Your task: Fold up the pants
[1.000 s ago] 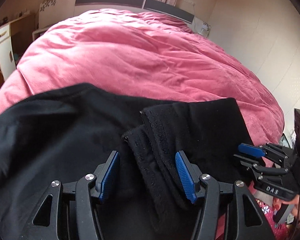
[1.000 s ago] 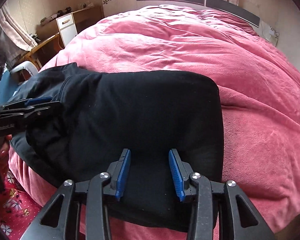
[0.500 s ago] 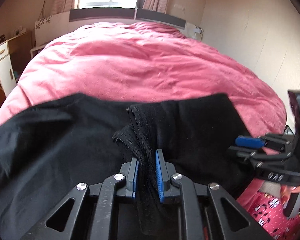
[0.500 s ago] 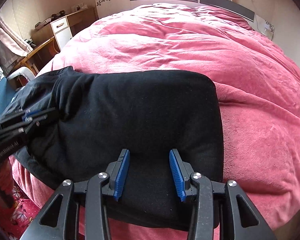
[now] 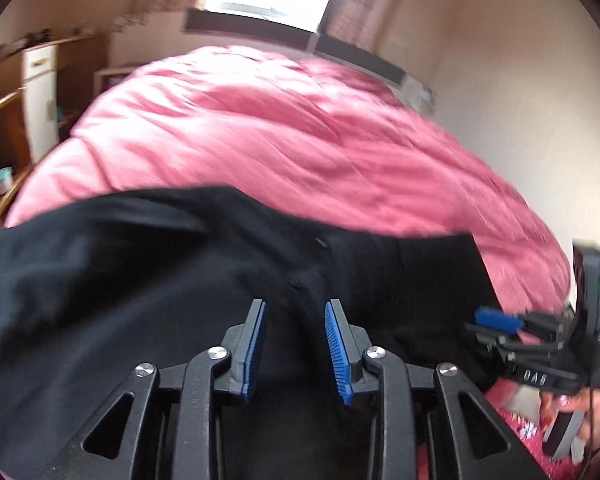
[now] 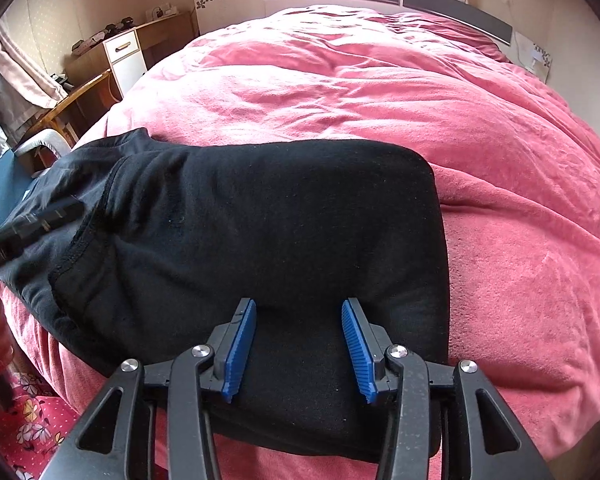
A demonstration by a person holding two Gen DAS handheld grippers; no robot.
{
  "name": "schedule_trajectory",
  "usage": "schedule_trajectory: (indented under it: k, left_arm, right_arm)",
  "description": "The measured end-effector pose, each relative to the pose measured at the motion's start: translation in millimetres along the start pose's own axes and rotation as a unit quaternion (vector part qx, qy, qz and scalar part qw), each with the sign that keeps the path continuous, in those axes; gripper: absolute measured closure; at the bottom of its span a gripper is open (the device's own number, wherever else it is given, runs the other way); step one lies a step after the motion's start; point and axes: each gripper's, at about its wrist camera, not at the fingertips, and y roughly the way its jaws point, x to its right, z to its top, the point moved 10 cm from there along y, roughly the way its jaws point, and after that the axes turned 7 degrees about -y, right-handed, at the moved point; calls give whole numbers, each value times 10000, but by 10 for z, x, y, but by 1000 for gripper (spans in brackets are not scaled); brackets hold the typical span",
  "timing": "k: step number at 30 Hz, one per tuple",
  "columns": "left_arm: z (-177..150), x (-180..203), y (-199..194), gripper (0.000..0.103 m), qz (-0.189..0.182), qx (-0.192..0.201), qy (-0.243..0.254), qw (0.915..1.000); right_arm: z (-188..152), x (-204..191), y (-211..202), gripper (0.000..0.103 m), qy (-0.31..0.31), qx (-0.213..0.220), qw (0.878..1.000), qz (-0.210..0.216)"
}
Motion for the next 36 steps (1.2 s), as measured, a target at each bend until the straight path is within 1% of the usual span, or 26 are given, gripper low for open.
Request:
schedule_trajectory:
  k: [2, 4, 7, 8, 9, 10, 11, 12, 15, 16, 20, 22, 24, 27, 30, 31, 32, 34, 35, 36]
  left_arm:
    - [111, -156, -115, 71, -7, 129, -334, 9994]
    - [202, -363, -229, 70, 102, 262, -705, 9971]
    - [312, -713, -407, 68, 316, 472, -1221, 9909]
    - [340, -828, -458, 64, 399, 528, -1372, 9883]
    - [357, -954, -510, 58, 496, 573, -1538, 9852]
    - [370, -1094, -569, 54, 590, 616, -1748, 9809]
    - [374, -1220, -622, 47, 655, 659, -1949, 9764]
    - [372, -1332, -668, 45, 712, 703, -2135, 9718]
    - [354, -1674, -823, 43, 904, 810, -2637, 9569]
    - [362, -1786, -893, 43, 985, 864, -2743, 9527]
    - [467, -2127, -1188, 43, 1258, 1048, -2911, 9426]
    - [553, -2298, -1382, 43, 1508, 1122, -2871, 9393]
    - [593, -2439, -1535, 42, 1634, 1124, -2845, 9380]
    - [565, -2664, -1660, 42, 1837, 872, -2858, 9364]
    - [408, -2816, -1589, 42, 1968, 300, -2883, 9366]
    - [303, -2849, -1518, 41, 1948, 2, -2908, 9367]
    - [185, -2862, -1438, 42, 1918, -373, -2956, 9351]
    - [-41, -2817, -1303, 41, 1736, -927, -3140, 9288]
    - [-110, -2800, -1278, 41, 1684, -1072, -3151, 9278]
    - [-156, -2792, -1285, 41, 1665, -1097, -3154, 9278]
  right_arm:
    - [1, 1, 0, 57, 24, 3, 10000, 13]
    - [1, -4, -1, 57, 20, 1, 10000, 8]
    - [2, -11, -1, 56, 13, 3, 10000, 4]
    - [2, -11, 0, 56, 12, 3, 10000, 4]
    - [1, -10, 3, 56, 14, 3, 10000, 6]
    - [0, -11, 3, 56, 15, 4, 10000, 6]
    - [0, -12, 3, 56, 19, 4, 10000, 9]
    - [1, -12, 3, 55, 24, 5, 10000, 15]
    - [2, -13, -12, 54, 64, -11, 10000, 26]
    - [8, -10, -28, 54, 89, 8, 10000, 26]
    - [25, 9, -70, 53, 194, 67, 9998, 56]
    - [21, 21, -65, 52, 228, 64, 9997, 73]
    - [18, 22, -57, 52, 218, 57, 9997, 68]
    - [15, 7, -50, 51, 164, 55, 9998, 44]
    - [13, 8, -41, 50, 147, 53, 9999, 36]
    - [14, 9, -40, 50, 143, 53, 9999, 38]
    - [13, 10, -40, 50, 150, 53, 9999, 42]
    - [16, 20, -40, 50, 165, 50, 9998, 61]
    - [14, 15, -42, 50, 167, 51, 9998, 63]
    - [12, 13, -44, 50, 173, 53, 9998, 68]
